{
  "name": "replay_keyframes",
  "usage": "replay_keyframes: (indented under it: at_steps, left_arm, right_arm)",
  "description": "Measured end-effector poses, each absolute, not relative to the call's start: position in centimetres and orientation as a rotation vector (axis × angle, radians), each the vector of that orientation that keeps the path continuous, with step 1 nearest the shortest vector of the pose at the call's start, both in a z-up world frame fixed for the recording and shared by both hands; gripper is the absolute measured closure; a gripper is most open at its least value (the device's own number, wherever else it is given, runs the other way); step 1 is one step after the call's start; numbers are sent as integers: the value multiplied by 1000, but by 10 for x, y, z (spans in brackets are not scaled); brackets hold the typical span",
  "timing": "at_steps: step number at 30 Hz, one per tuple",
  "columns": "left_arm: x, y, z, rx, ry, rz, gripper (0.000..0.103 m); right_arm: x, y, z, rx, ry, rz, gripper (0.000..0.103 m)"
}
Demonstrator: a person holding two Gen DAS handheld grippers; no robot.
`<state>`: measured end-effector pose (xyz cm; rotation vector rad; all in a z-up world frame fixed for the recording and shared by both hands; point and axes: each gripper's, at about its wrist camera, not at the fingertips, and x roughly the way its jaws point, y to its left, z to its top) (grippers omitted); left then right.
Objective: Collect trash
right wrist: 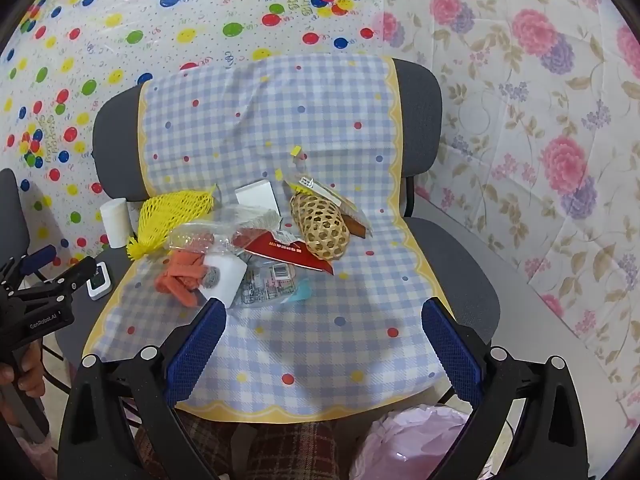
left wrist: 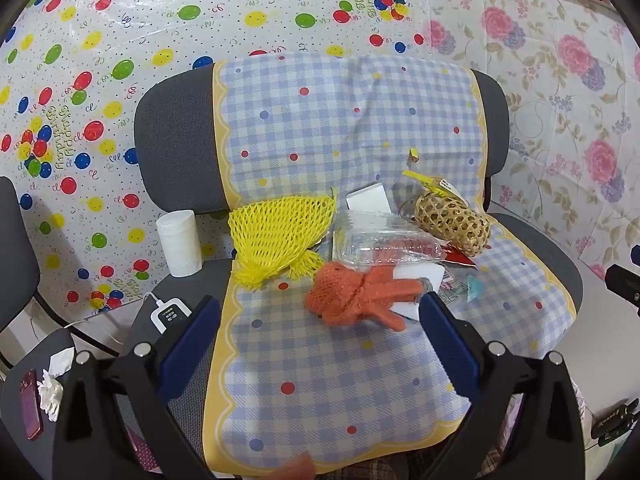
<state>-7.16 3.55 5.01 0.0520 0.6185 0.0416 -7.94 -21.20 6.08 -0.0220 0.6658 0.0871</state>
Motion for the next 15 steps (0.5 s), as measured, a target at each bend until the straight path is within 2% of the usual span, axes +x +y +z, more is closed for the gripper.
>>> replay_keyframes:
  at_steps: [15]
  left_arm:
    - [-72, 35, 50, 54, 618, 43, 7]
  right_arm:
    - [-80, -212, 59, -24, 667, 88, 6]
